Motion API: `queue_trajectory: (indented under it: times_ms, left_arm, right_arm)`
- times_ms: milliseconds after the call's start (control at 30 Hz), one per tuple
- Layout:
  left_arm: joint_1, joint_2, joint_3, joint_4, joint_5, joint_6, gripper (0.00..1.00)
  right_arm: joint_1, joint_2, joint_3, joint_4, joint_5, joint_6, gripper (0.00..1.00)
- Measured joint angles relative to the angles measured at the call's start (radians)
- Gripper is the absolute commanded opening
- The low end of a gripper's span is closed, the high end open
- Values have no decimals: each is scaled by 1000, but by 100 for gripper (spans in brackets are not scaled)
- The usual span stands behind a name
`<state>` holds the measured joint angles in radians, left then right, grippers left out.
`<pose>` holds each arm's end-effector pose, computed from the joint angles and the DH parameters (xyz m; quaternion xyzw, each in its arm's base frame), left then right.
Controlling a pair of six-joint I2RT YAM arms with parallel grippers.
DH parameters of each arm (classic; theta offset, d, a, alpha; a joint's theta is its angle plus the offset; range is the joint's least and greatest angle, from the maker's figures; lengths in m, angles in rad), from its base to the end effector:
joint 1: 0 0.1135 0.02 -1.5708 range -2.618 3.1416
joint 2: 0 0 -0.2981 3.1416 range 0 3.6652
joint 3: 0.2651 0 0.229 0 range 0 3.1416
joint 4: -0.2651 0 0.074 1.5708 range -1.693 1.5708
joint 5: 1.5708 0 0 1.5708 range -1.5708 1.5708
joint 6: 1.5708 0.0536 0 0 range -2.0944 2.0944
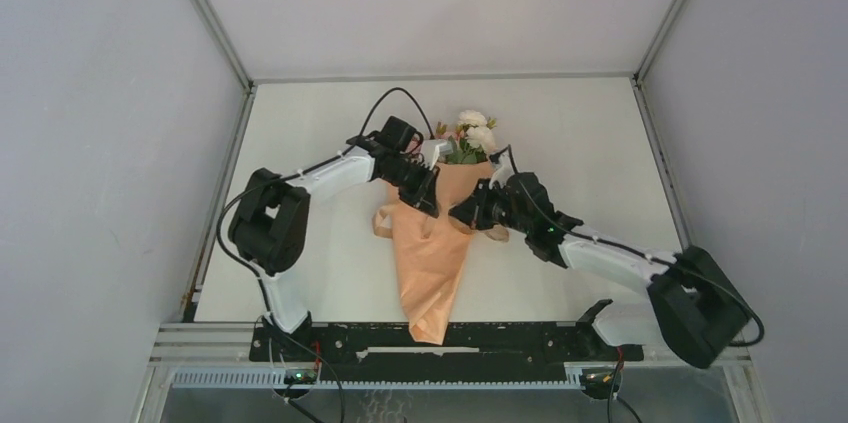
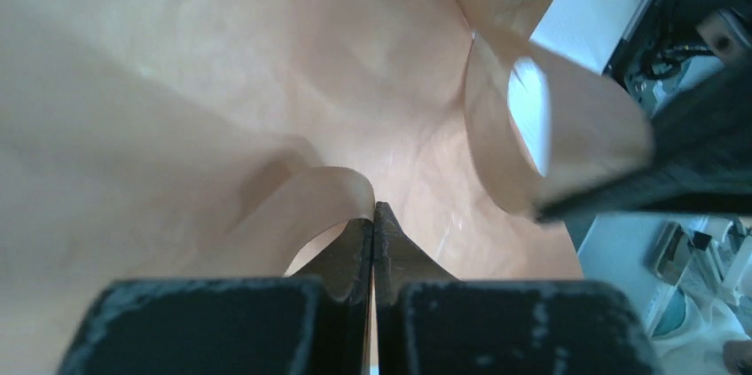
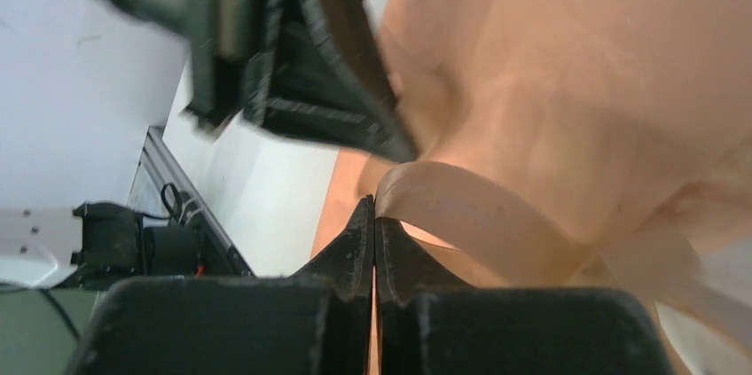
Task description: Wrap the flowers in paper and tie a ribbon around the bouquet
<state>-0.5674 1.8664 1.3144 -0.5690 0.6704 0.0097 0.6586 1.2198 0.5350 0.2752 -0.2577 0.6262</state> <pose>0.3000 -0.2307 0.2294 0.3323 0.8616 -0.3663 0.1142 0.1831 0.1589 0.2500 -0.0839 0.8280 0.4119 0.3712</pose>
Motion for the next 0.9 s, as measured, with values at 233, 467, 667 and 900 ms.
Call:
queue_trajectory:
  times_ms: [233, 467, 667, 900]
  left_arm:
    - [36, -135, -42, -210, 22, 207, 0]
    - [-26, -245, 84, -647, 60, 548, 0]
    - [-219, -229, 330, -785, 129, 661, 0]
    - [-213, -114, 465, -742, 182, 667, 0]
  right_arm:
    - [-36, 280, 175, 39, -15, 29, 0]
    - [-21, 507, 436, 31, -100, 22, 17]
    - [3, 560, 534, 7, -253, -5, 82]
    - [-115, 520, 536, -150, -399, -75, 89]
